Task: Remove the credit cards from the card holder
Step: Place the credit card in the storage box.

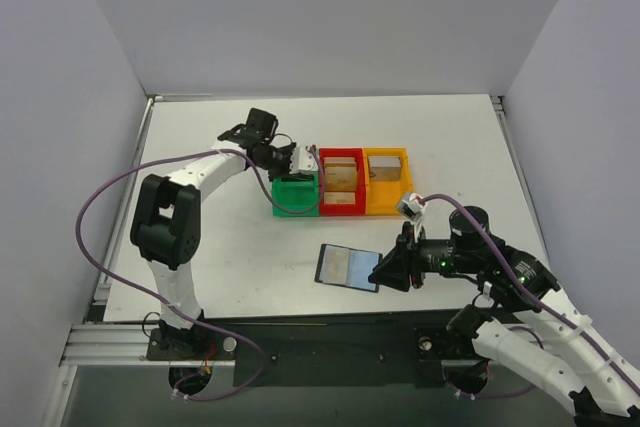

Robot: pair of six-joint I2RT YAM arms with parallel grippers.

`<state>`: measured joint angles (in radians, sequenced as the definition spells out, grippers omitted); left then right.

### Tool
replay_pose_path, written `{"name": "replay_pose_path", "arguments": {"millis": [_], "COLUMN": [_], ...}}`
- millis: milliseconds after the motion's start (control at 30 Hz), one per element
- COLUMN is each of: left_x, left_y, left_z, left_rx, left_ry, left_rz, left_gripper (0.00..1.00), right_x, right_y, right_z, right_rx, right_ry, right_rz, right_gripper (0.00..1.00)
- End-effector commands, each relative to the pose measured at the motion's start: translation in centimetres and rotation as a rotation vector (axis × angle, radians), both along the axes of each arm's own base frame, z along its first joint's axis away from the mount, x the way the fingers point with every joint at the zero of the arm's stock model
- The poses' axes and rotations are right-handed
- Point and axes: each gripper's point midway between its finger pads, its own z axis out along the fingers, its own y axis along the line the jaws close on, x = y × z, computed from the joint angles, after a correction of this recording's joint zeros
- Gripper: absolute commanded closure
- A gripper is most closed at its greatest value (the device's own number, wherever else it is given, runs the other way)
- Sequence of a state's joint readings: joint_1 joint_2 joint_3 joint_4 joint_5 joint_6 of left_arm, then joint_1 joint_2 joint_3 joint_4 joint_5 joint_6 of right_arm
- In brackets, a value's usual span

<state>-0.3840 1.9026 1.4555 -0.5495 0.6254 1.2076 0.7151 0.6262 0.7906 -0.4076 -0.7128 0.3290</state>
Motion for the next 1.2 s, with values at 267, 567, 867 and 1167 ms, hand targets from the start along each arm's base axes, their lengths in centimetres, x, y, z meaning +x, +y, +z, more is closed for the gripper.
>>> {"name": "replay_pose_path", "arguments": {"millis": [267, 567, 867, 1167], "left_x": [2.4, 2.8, 2.7, 2.4], "left_y": [-0.1, 0.3, 0.6, 0.6], "left_z": [-1.7, -2.8, -2.7, -2.9], "left_rx": [-0.024, -0.017, -0.013, -0.008], "left_ry": [-0.049, -0.034, -0.025, -0.025], "left_rz": [0.081, 0.161, 0.181, 0.184], "left_gripper": [1.0, 1.0, 1.0, 0.93], "right_x": [1.1, 1.3, 1.4, 1.4], "right_y": [1.1, 1.2, 1.3, 1.3], "right_z": [1.4, 1.2, 1.3, 1.3], "right_rx": [0.028, 0.026, 0.03, 0.032], "right_ry": [-0.046, -0.04, -0.039, -0.035], "right_rz": [0.009, 0.001, -0.001, -0.005], "right_gripper": [0.73, 0.72, 0.72, 0.71]}}
